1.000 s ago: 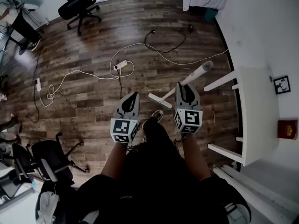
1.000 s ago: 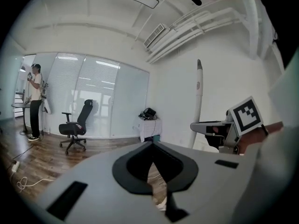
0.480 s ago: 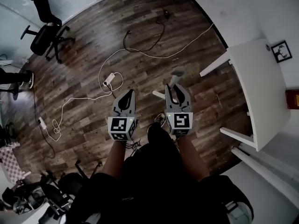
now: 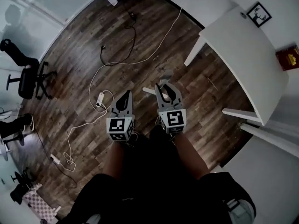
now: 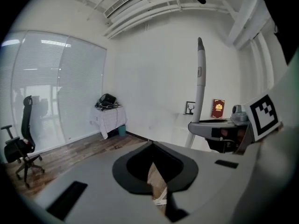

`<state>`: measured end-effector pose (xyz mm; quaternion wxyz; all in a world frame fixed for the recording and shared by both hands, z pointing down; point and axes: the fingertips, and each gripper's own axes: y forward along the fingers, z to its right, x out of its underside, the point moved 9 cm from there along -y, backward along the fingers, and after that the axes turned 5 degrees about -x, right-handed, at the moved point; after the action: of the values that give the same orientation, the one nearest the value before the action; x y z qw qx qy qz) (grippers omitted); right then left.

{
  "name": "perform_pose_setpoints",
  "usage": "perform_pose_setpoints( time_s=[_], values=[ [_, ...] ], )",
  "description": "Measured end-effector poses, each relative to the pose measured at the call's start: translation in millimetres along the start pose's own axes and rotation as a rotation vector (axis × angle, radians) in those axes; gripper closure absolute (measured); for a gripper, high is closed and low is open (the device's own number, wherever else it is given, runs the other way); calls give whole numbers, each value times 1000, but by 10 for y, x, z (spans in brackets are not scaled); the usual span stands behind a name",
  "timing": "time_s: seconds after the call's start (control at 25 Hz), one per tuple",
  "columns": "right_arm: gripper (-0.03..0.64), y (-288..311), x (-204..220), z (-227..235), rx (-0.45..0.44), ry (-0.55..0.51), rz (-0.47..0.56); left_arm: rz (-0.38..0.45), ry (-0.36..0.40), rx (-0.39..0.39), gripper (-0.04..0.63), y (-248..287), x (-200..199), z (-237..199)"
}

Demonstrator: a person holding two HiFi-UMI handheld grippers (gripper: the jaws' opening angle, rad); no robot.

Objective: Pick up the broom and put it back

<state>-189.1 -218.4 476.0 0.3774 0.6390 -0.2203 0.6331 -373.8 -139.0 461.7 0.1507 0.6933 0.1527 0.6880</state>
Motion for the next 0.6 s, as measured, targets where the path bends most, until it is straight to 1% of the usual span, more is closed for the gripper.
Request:
perform_pose_setpoints(
  time_s=[0.12, 0.2, 0.28, 0.44, 0.6],
  values=[
    [519, -65, 83, 111, 54, 47, -10, -9, 25, 76, 595, 166, -29, 106],
    [519, -84, 175, 194, 108, 90, 8, -17, 37, 119, 595, 302, -28, 163],
    [518, -83, 271, 253, 153, 101, 10, -29, 51, 171, 595, 440, -21, 204],
    [518, 42, 384, 335, 241, 142, -34, -59, 76, 293, 595, 808, -30, 187],
    [518, 106, 549, 530, 360, 207, -73, -73, 114, 430, 595, 1275, -94, 231]
  ],
)
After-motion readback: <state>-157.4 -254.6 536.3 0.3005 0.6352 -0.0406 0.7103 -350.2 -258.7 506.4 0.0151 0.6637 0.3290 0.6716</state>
